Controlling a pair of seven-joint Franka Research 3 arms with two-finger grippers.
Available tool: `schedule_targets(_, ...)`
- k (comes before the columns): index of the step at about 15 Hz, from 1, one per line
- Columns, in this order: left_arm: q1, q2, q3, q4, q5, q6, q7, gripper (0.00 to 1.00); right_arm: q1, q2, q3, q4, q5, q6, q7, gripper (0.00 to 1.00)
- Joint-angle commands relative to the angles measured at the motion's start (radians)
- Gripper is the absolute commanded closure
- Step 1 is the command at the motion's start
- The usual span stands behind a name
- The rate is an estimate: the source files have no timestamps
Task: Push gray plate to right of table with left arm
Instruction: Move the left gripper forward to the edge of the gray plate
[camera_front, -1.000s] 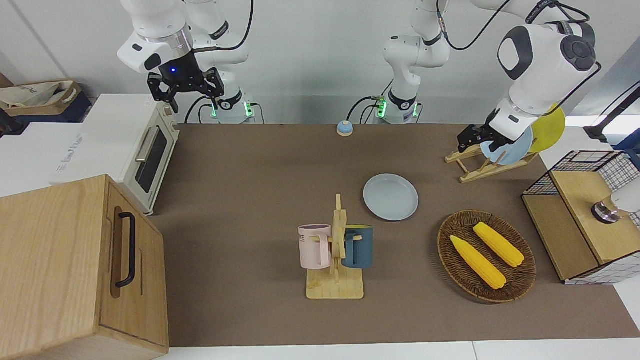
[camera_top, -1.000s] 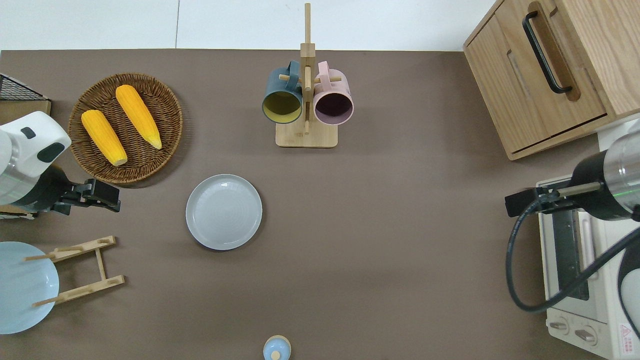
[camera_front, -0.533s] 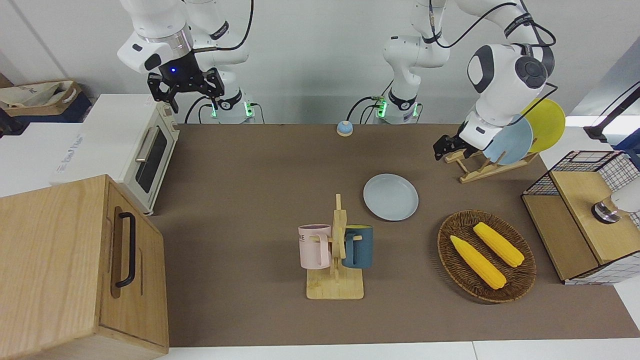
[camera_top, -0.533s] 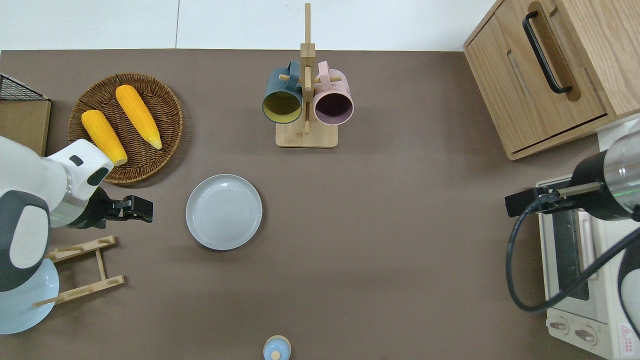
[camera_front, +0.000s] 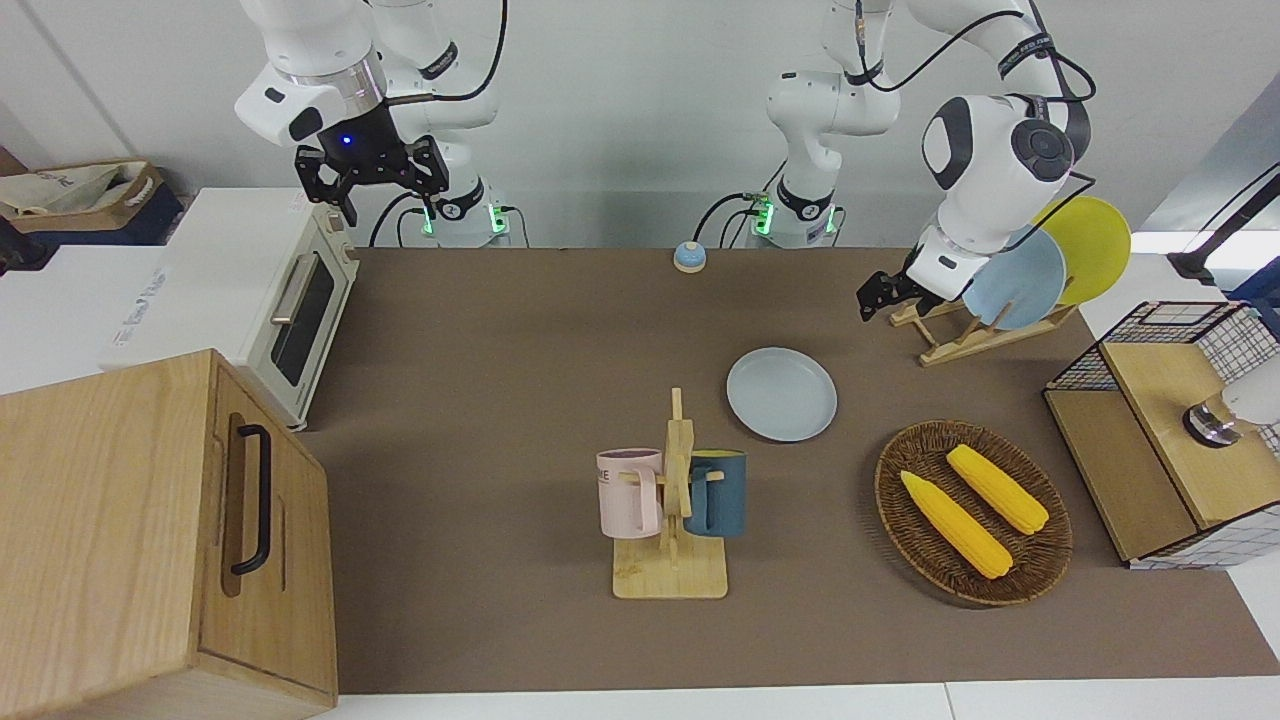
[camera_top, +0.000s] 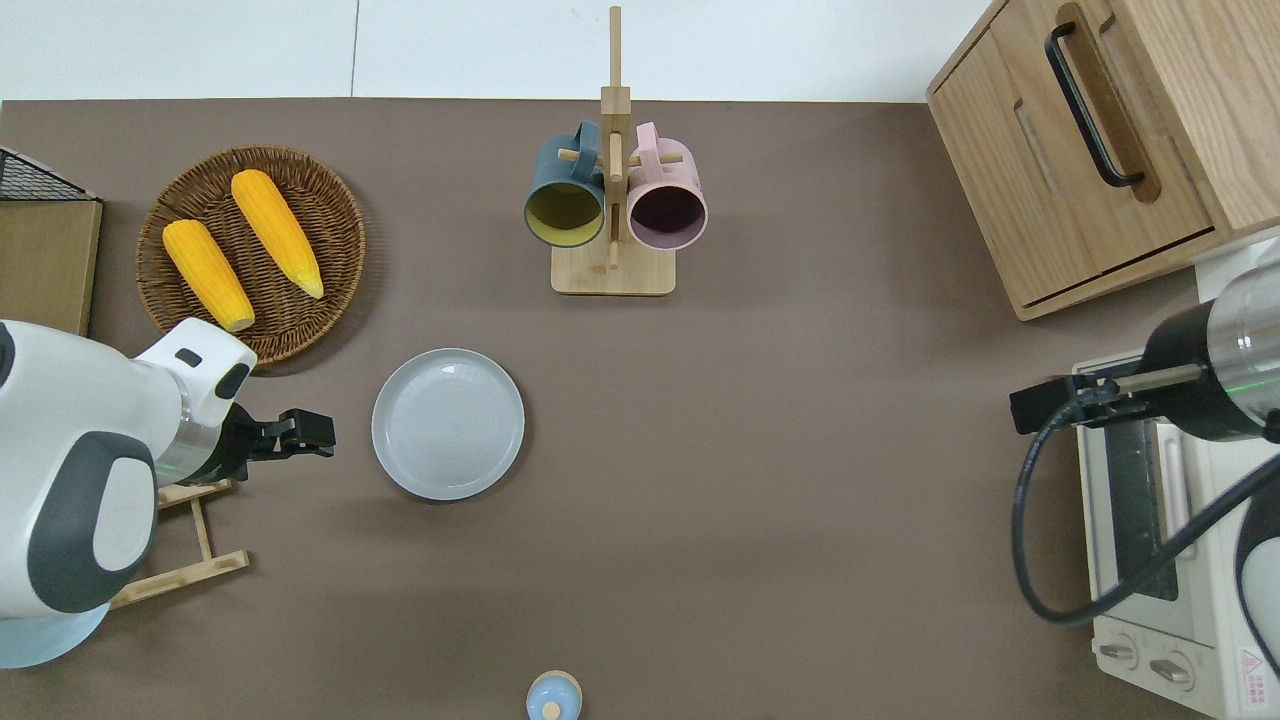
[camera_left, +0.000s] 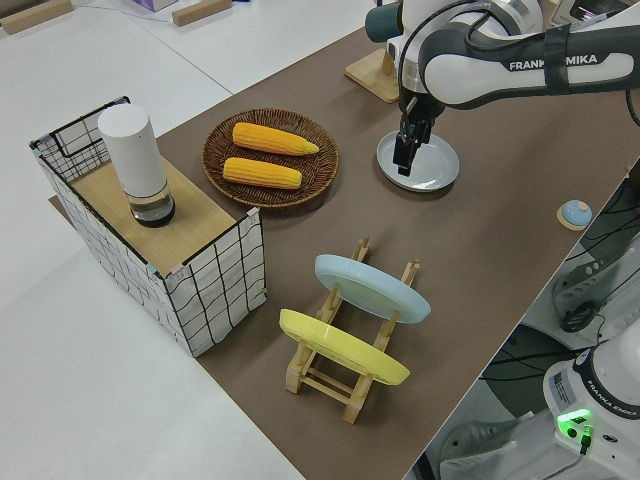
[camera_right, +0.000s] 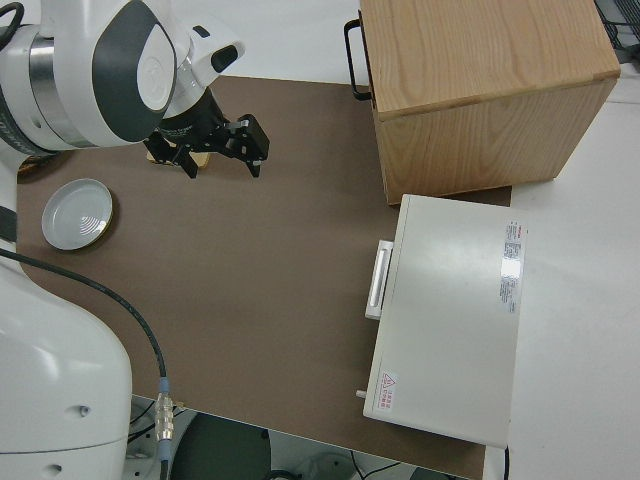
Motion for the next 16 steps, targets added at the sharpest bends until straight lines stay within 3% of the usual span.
schedule_targets(1, -0.011, -0.024, -0.043, -0.102, -0.013, 0.124, -0.122, 0.0, -0.02, -0.006, 0.013, 0.004, 0.01, -0.012, 0.001, 0.017)
schedule_targets(5, -0.011, 0.008, -0.1, -0.141, -0.013, 0.213, -0.198, 0.0, -0.02, -0.006, 0.015, 0.004, 0.01, -0.012, 0.0, 0.017)
schedule_targets(10, -0.011, 0.019, -0.1, -0.207, -0.013, 0.325, -0.22, 0.01, -0.02, -0.006, 0.015, 0.004, 0.01, -0.012, 0.0, 0.017)
schedule_targets(16, -0.017, 0.094, -0.132, -0.248, -0.013, 0.477, -0.265, 0.01, -0.02, -0.006, 0.015, 0.004, 0.01, -0.012, 0.001, 0.017)
